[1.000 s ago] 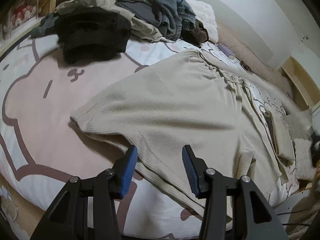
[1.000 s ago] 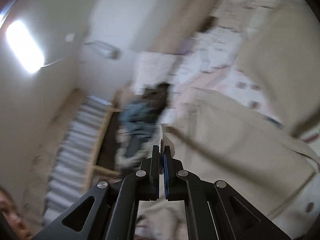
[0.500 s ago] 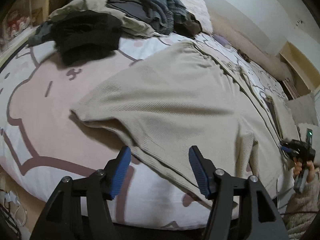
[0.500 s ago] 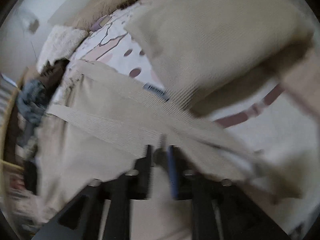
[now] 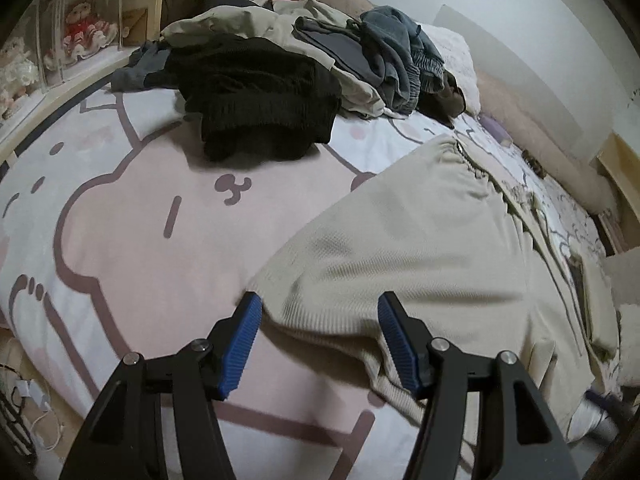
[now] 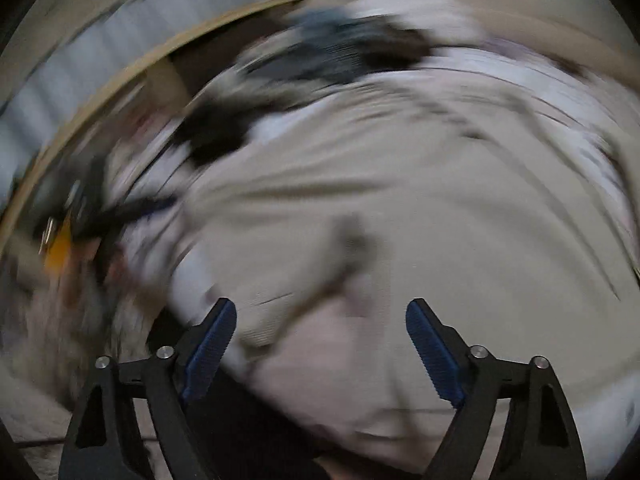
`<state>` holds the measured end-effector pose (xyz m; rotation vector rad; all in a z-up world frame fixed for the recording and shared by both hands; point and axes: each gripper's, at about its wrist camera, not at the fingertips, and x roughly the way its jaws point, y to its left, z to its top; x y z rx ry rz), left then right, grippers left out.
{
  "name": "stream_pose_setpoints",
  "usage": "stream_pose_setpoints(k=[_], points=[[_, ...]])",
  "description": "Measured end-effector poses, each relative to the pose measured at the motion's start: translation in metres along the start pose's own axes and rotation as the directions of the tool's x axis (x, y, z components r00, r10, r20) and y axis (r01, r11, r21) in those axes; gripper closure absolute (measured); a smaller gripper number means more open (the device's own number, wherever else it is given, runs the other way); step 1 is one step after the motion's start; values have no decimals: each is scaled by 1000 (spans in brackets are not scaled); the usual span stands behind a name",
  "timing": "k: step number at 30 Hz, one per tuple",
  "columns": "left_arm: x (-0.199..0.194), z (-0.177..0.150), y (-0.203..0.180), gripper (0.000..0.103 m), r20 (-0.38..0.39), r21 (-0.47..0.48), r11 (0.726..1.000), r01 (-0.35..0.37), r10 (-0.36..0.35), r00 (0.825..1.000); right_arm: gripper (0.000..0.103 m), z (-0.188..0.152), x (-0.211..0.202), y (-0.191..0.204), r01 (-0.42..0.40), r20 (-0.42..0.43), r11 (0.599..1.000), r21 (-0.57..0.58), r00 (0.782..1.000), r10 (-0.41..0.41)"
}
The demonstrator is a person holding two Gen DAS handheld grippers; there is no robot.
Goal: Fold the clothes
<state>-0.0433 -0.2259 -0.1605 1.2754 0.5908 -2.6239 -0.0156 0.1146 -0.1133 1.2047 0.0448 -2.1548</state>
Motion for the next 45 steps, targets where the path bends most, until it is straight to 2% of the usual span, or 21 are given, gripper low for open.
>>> stream_pose_setpoints(k=[2,5,7,8,9,10,11,13,16,20,21,23,25,27,29,31,33,35,37,40,45], points=[[5,3,1,42,10,-17,1000,-9,9,1000,28,1,22,25,-10,-54,995,-101,999,5],[16,6,2,35,0,-35,999,-6,6,1000,48,-5,56,48,-5,-149,980,-200,988,-25],[25,6,0,34,-12,-22,1000,-15,15,1000,79,-12,77,45,37,-205,979,-202,976,-80],[27,6,-2,35,-14,-3,1000,-26,26,1000,86,-15,86,40,64,-225,978,-197,968,-109],[29,5,-4,45,-14,21,999,-36,37,999,95,-16,87,37,77,-230,979,-190,966,-121],[29,5,-6,62,-13,46,998,-48,48,999,98,-16,83,35,81,-224,980,-182,967,-121],[30,5,-6,98,-27,65,996,-58,59,998,99,-16,77,34,64,-232,981,-181,967,-106],[32,5,1,97,-57,64,997,-49,53,997,99,-20,64,37,24,-255,981,-194,964,-74],[32,1,5,95,-62,80,995,-63,68,996,99,-33,64,30,37,-295,978,-206,950,-98],[24,-5,-3,94,-34,124,983,-135,140,990,99,-38,58,22,30,-268,984,-176,960,-77],[22,-6,-4,94,-33,134,980,-146,152,988,97,-37,53,18,25,-253,987,-160,965,-66],[16,-9,-5,90,-29,147,976,-164,170,985,82,-35,39,9,16,-218,993,-117,975,-42],[10,-10,-4,87,-22,149,972,-183,189,982,19,-35,8,-18,54,-135,998,-26,989,-57],[0,-11,-1,69,-10,133,971,-196,199,980,15,-35,-26,-47,93,-45,993,75,995,-90],[-11,-11,1,64,12,109,975,-191,191,981,15,-38,-53,-78,126,19,974,187,991,-132],[-20,-9,-1,64,29,87,982,-167,165,986,15,-47,-83,-120,147,91,926,348,978,-190],[-29,-8,-7,64,46,64,990,-128,125,991,15,-69,-113,-165,141,138,838,527,959,-248],[-36,-6,-17,64,55,55,995,-78,75,996,16,-101,-139,-207,79,183,707,703,940,-287],[-39,-5,-29,64,57,58,997,-43,40,998,20,-138,-161,-241,-41,252,558,829,918,-307],[-39,-5,-50,64,46,77,997,8,-11,999,20,-182,-173,-271,-246,366,367,897,879,-306],[-33,-8,-81,63,19,135,990,37,-40,999,20,-206,-156,-288,-495,522,168,853,815,-250]])
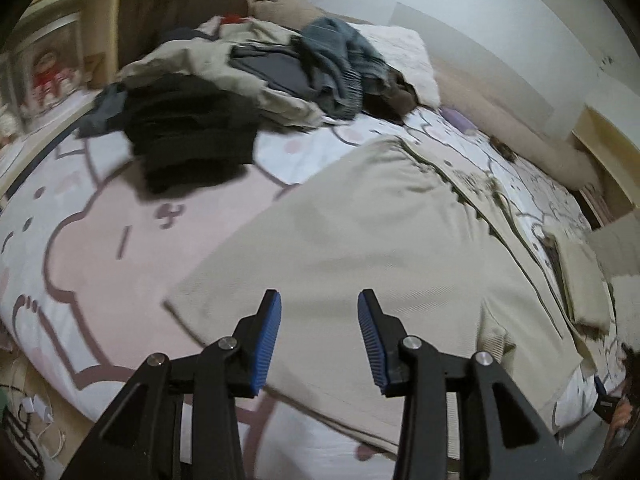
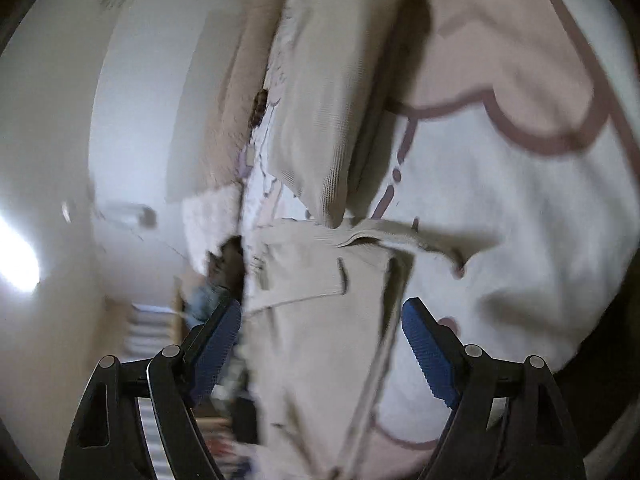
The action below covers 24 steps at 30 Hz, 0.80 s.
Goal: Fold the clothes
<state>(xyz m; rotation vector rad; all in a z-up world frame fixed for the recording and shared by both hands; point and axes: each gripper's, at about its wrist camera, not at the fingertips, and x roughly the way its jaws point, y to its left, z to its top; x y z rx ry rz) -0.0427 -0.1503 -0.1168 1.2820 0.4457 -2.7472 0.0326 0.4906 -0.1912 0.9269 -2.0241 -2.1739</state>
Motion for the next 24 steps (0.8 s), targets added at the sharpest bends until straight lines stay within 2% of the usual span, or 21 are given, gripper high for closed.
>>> stream_pose_setpoints(k=[5,7,8,13,16,19,20,22,24], points=[[6,-5,-18,63,-23,55,999,4,-3,1000,22,12,26,-11,-25,33,982,185,999,19],[8,-7,-19,63,-32,60,998,5,-3,999,34,19,31,-20,-19,49,961,274,999,6],[8,-8,-19,63,-37,62,998,4,-2,999,36,22,32,-25,-14,59,948,318,998,-5],[13,-11,-12,61,-56,45,999,-6,9,998,63,29,34,-56,-11,102,857,515,994,-48],[16,-11,-7,59,-63,29,1000,-8,9,998,78,30,36,-66,-24,104,825,565,994,-42],[16,-12,-6,59,-63,28,1000,-3,5,998,96,30,36,-56,27,102,864,503,991,-91],[16,-12,-7,59,-62,29,1000,0,2,998,97,30,36,-50,46,100,884,466,990,-104],[15,-12,-7,59,-58,33,999,8,-6,998,98,28,35,-27,107,106,937,332,983,-150],[13,-12,-8,59,-50,39,999,14,-12,999,98,23,35,12,193,135,974,120,969,-209]])
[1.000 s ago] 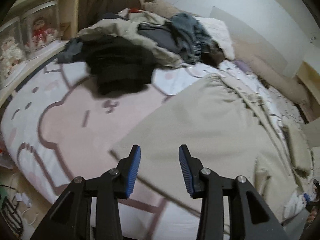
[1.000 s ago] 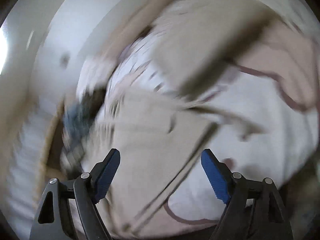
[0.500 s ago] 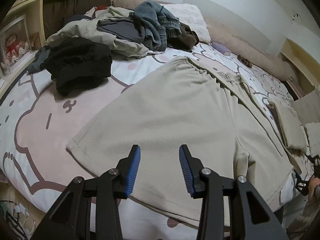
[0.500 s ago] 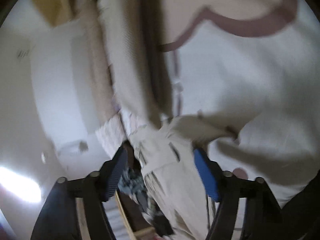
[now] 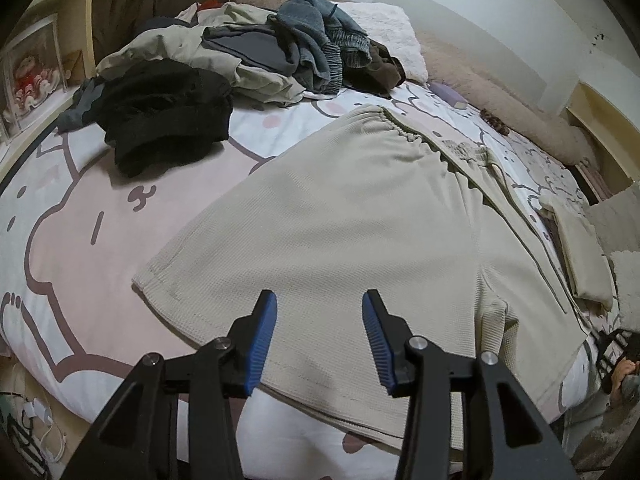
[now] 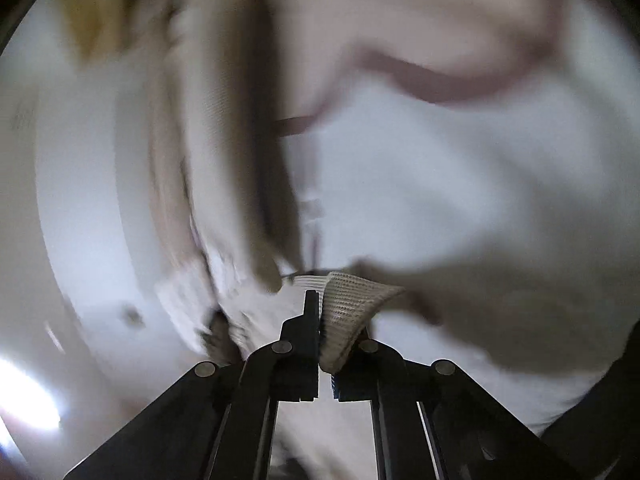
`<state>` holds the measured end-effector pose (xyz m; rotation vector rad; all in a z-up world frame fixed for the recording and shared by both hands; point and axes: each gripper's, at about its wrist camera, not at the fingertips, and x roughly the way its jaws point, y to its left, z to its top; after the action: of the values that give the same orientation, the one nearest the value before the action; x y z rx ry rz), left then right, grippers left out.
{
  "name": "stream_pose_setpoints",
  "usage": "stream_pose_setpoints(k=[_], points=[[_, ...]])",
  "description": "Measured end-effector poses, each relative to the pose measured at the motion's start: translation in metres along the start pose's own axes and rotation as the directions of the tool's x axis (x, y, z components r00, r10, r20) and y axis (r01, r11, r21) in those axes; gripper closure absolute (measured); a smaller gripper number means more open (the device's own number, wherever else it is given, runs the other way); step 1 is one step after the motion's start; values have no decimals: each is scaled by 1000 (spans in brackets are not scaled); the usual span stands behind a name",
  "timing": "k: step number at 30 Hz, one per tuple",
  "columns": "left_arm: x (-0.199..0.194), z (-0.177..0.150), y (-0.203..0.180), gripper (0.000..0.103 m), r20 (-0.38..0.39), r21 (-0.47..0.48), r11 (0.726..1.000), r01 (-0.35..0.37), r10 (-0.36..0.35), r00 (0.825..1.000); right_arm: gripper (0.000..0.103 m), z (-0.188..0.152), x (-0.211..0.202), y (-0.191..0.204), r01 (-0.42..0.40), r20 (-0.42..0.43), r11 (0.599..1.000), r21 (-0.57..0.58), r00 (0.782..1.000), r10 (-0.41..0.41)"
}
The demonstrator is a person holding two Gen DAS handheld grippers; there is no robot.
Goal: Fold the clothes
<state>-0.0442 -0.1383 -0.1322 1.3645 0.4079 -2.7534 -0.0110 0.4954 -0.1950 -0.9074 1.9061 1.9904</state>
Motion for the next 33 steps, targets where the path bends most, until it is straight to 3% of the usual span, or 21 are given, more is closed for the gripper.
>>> stream_pose_setpoints(k=[1,2,3,5,7,10,12,14,15,16,18,21,24,26,30,33], points=[[-1,0,0,59,6,2,1000,2,-2,1000,98,-7,-5,24,28,30,990,-135,999,-24],[-2,0,0,59,12,4,1000,6,-7,1000,98,-18,-11,54,55,68,956,-289,997,-37],[-4,0,1,59,18,3,1000,12,-12,1000,98,-33,-16,87,85,109,890,-447,993,-40],[-6,0,2,59,32,-3,1000,25,-25,999,98,-63,-23,137,122,160,746,-655,987,-21],[-9,-1,6,59,43,-11,999,37,-37,998,98,-116,-29,198,178,223,489,-854,974,34],[-14,-3,13,59,55,-22,999,46,-44,998,98,-199,-27,246,210,218,77,-975,970,112],[-19,-5,20,59,68,-33,999,43,-40,997,98,-271,-19,257,214,178,-240,-947,970,164],[-24,-8,30,59,83,-55,998,39,-35,996,98,-346,-3,247,198,104,-541,-818,974,199],[-27,-10,36,59,91,-72,997,39,-32,995,98,-379,7,234,179,57,-660,-730,978,201],[-30,-12,42,59,98,-90,995,39,-30,995,98,-407,19,219,145,11,-740,-657,983,182],[-33,-16,54,59,106,-128,991,37,-24,994,98,-449,46,185,54,-61,-835,-547,993,104],[-37,-21,68,59,101,-165,986,27,-10,995,99,-501,96,128,-83,-94,-896,-436,994,-47],[-41,-24,77,59,99,-170,985,23,-6,995,99,-527,129,92,-176,-72,-878,-445,984,-161],[-40,-24,81,59,95,-170,985,20,-4,995,99,-531,141,73,-196,-51,-871,-450,980,-194],[-34,-20,78,59,85,-150,988,36,-24,996,99,-537,150,54,-123,-28,-894,-432,992,-123],[-28,-16,64,59,76,-103,993,62,-54,996,97,-538,154,63,-123,-31,-856,-502,992,-125]])
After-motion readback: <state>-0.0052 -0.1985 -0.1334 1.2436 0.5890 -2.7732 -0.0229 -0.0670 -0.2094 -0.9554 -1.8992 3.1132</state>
